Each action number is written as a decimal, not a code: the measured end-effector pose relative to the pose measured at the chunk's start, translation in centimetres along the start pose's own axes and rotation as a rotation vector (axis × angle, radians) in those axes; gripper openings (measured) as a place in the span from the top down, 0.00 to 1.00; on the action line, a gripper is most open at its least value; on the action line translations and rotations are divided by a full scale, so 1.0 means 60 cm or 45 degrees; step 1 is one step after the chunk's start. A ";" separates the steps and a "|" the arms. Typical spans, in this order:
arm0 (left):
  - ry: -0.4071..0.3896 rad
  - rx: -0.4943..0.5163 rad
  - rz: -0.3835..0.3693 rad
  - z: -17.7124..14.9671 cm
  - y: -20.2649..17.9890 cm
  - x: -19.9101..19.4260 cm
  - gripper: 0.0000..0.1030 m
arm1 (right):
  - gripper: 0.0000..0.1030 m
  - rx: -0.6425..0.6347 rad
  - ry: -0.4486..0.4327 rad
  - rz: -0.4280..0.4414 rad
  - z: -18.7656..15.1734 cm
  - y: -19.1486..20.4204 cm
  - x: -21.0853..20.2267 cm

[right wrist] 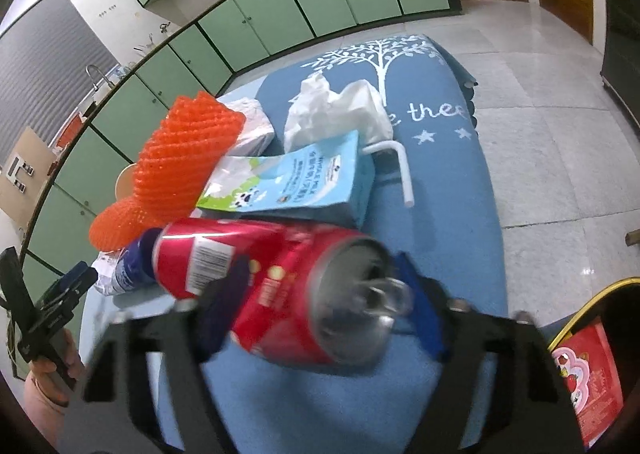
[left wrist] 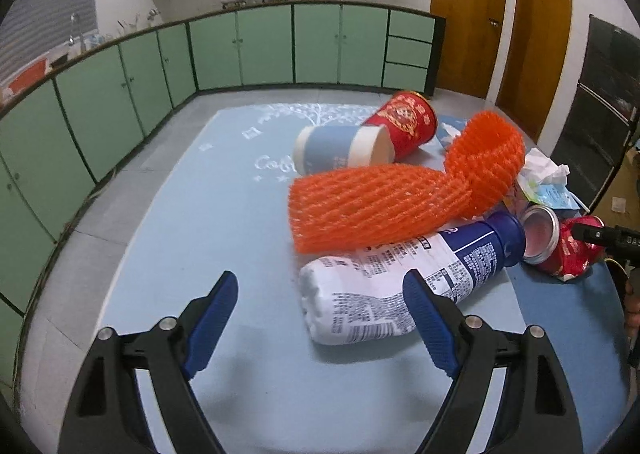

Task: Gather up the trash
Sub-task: 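Grasp the crushed red can with the right tool while the left tool grasps the white spray bottle, then carry the red can over the bin and open the right tool while the left tool lifts the spray bottle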

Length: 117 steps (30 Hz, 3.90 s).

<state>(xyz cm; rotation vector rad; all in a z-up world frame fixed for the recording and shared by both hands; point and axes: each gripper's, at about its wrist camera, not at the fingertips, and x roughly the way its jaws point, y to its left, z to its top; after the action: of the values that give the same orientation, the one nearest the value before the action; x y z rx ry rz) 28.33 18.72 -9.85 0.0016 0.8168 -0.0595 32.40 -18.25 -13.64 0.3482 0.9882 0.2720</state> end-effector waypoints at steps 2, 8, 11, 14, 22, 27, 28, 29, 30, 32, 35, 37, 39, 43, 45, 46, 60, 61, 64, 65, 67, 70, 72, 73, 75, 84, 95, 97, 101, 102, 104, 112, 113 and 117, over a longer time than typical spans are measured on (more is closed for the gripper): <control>0.020 -0.009 -0.026 0.001 0.000 0.008 0.32 | 0.49 0.028 0.004 0.030 0.000 -0.008 -0.002; 0.045 -0.031 -0.083 -0.007 -0.007 0.018 0.63 | 0.51 0.004 0.001 0.039 -0.012 -0.003 -0.017; 0.029 -0.050 -0.088 -0.010 -0.008 0.014 0.70 | 0.51 0.008 -0.020 0.045 -0.023 -0.003 -0.033; 0.020 -0.047 -0.095 -0.012 -0.011 0.009 0.73 | 0.51 0.026 -0.039 0.056 -0.032 -0.006 -0.051; -0.008 -0.062 -0.142 -0.023 -0.019 -0.018 0.77 | 0.53 0.084 -0.117 0.027 -0.054 -0.033 -0.117; -0.027 -0.048 -0.190 -0.022 -0.035 -0.039 0.80 | 0.53 0.133 -0.170 -0.026 -0.067 -0.068 -0.167; -0.031 -0.047 -0.197 -0.021 -0.039 -0.042 0.80 | 0.53 0.138 -0.175 -0.042 -0.068 -0.075 -0.173; -0.039 -0.046 -0.206 -0.019 -0.043 -0.046 0.81 | 0.53 0.142 -0.178 -0.052 -0.068 -0.079 -0.177; -0.052 -0.041 -0.217 -0.016 -0.049 -0.052 0.81 | 0.53 0.152 -0.184 -0.061 -0.071 -0.087 -0.185; -0.066 -0.027 -0.235 -0.012 -0.056 -0.061 0.82 | 0.53 0.161 -0.189 -0.062 -0.077 -0.094 -0.191; -0.078 -0.005 -0.260 -0.008 -0.068 -0.071 0.82 | 0.53 0.165 -0.197 -0.060 -0.085 -0.098 -0.199; -0.070 -0.003 -0.280 -0.009 -0.069 -0.072 0.82 | 0.53 0.164 -0.201 -0.055 -0.088 -0.097 -0.200; -0.054 -0.010 -0.282 -0.012 -0.066 -0.070 0.82 | 0.53 0.171 -0.208 -0.053 -0.091 -0.097 -0.203; -0.017 -0.031 -0.291 -0.028 -0.064 -0.064 0.82 | 0.53 0.224 -0.228 -0.079 -0.099 -0.115 -0.216; 0.010 -0.038 -0.299 -0.039 -0.067 -0.063 0.83 | 0.53 0.262 -0.246 -0.100 -0.107 -0.132 -0.230; 0.031 -0.027 -0.307 -0.046 -0.072 -0.062 0.83 | 0.53 0.271 -0.251 -0.111 -0.110 -0.138 -0.235; 0.026 0.213 -0.255 -0.021 -0.088 -0.094 0.52 | 0.53 0.308 -0.262 -0.136 -0.134 -0.158 -0.258; 0.033 0.232 -0.271 -0.008 -0.093 -0.084 0.51 | 0.53 0.309 -0.261 -0.135 -0.134 -0.159 -0.258; 0.066 0.265 -0.304 0.007 -0.113 -0.060 0.51 | 0.53 0.317 -0.262 -0.129 -0.137 -0.157 -0.256; 0.057 0.295 -0.294 0.006 -0.124 -0.057 0.51 | 0.53 0.319 -0.263 -0.125 -0.137 -0.157 -0.256; 0.032 0.364 -0.280 -0.001 -0.145 -0.061 0.48 | 0.53 0.319 -0.259 -0.126 -0.136 -0.158 -0.255; 0.036 0.493 -0.307 -0.015 -0.183 -0.060 0.47 | 0.53 0.319 -0.252 -0.129 -0.134 -0.160 -0.252; 0.051 0.562 -0.300 -0.024 -0.199 -0.048 0.47 | 0.53 0.323 -0.252 -0.126 -0.133 -0.161 -0.252; 0.060 0.580 -0.291 -0.027 -0.201 -0.041 0.47 | 0.53 0.327 -0.251 -0.124 -0.134 -0.162 -0.251; 0.074 0.611 -0.261 -0.031 -0.209 -0.023 0.47 | 0.53 0.329 -0.247 -0.123 -0.135 -0.163 -0.248; 0.068 0.620 -0.179 -0.031 -0.219 0.014 0.41 | 0.53 0.340 -0.224 -0.125 -0.139 -0.168 -0.237; -0.022 0.618 -0.105 -0.032 -0.237 0.023 0.57 | 0.53 0.344 -0.214 -0.108 -0.141 -0.166 -0.227; -0.033 0.603 -0.102 -0.029 -0.236 0.020 0.62 | 0.53 0.345 -0.215 -0.106 -0.141 -0.167 -0.228; -0.055 0.568 -0.119 -0.024 -0.232 0.010 0.68 | 0.53 0.353 -0.220 -0.104 -0.144 -0.168 -0.231; -0.056 0.547 -0.136 -0.022 -0.230 0.006 0.69 | 0.53 0.356 -0.223 -0.106 -0.145 -0.169 -0.233; -0.051 0.508 -0.177 -0.018 -0.226 -0.002 0.70 | 0.53 0.364 -0.231 -0.108 -0.147 -0.173 -0.238; -0.026 0.455 -0.365 -0.010 -0.260 -0.047 0.71 | 0.53 0.438 -0.324 -0.192 -0.161 -0.212 -0.295; -0.025 0.453 -0.387 -0.008 -0.268 -0.052 0.71 | 0.53 0.447 -0.334 -0.211 -0.163 -0.220 -0.305; -0.029 0.466 -0.510 0.002 -0.326 -0.075 0.71 | 0.53 0.449 -0.349 -0.297 -0.167 -0.243 -0.330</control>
<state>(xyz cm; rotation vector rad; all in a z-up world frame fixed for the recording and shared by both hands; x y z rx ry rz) 24.29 -0.57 -6.10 0.1823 0.7644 -0.5855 14.48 -37.41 -9.51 0.5699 0.7941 -0.1628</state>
